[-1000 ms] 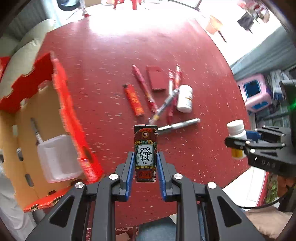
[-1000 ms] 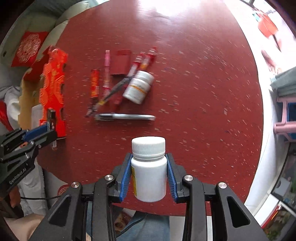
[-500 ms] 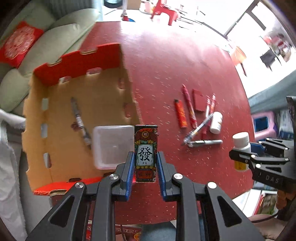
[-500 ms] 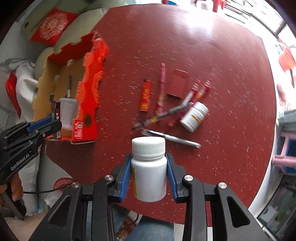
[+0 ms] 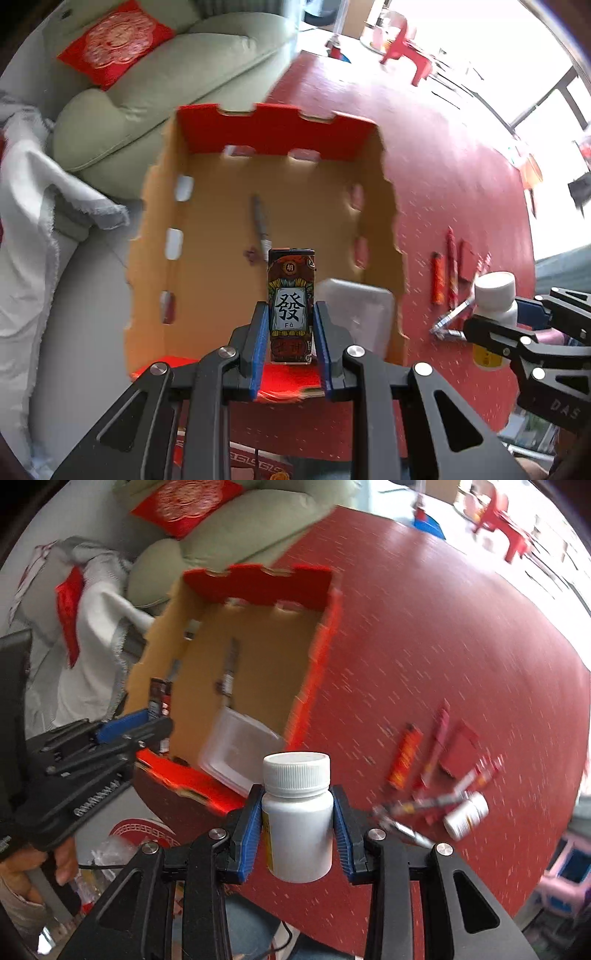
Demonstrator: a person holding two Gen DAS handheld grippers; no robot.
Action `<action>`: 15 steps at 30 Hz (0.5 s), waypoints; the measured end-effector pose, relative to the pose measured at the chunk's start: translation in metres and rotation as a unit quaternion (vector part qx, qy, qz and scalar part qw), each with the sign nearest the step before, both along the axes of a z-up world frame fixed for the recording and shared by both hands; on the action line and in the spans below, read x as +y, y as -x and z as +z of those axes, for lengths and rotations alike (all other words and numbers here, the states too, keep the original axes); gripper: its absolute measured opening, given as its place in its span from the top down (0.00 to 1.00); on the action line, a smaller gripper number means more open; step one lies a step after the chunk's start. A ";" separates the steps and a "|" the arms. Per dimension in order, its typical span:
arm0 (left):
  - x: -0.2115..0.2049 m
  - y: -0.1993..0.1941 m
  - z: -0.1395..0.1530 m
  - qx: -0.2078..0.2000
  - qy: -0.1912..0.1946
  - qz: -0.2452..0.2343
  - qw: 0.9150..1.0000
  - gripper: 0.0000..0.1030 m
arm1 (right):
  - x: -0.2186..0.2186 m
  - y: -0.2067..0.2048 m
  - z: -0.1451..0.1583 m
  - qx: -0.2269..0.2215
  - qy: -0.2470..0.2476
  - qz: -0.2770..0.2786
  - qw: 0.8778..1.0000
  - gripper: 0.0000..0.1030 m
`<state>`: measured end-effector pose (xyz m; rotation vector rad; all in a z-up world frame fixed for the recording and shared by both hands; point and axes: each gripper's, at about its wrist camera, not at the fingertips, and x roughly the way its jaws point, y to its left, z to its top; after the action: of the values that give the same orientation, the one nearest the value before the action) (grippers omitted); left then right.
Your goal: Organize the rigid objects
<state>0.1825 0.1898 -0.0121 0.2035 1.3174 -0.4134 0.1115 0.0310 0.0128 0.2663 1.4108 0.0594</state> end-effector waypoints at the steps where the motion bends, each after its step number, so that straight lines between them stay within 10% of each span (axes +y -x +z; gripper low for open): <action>1: 0.004 -0.004 0.001 -0.003 -0.002 0.007 1.000 0.75 | 0.006 -0.008 0.002 -0.004 -0.002 0.005 1.000 0.64; 15: 0.018 -0.049 -0.003 -0.022 -0.022 0.046 0.998 0.75 | 0.035 -0.074 -0.001 -0.007 0.010 0.019 1.000 0.64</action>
<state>0.2318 0.2074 -0.0152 0.1862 1.2886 -0.3001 0.1850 0.0659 0.0114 0.2224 1.4013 0.0785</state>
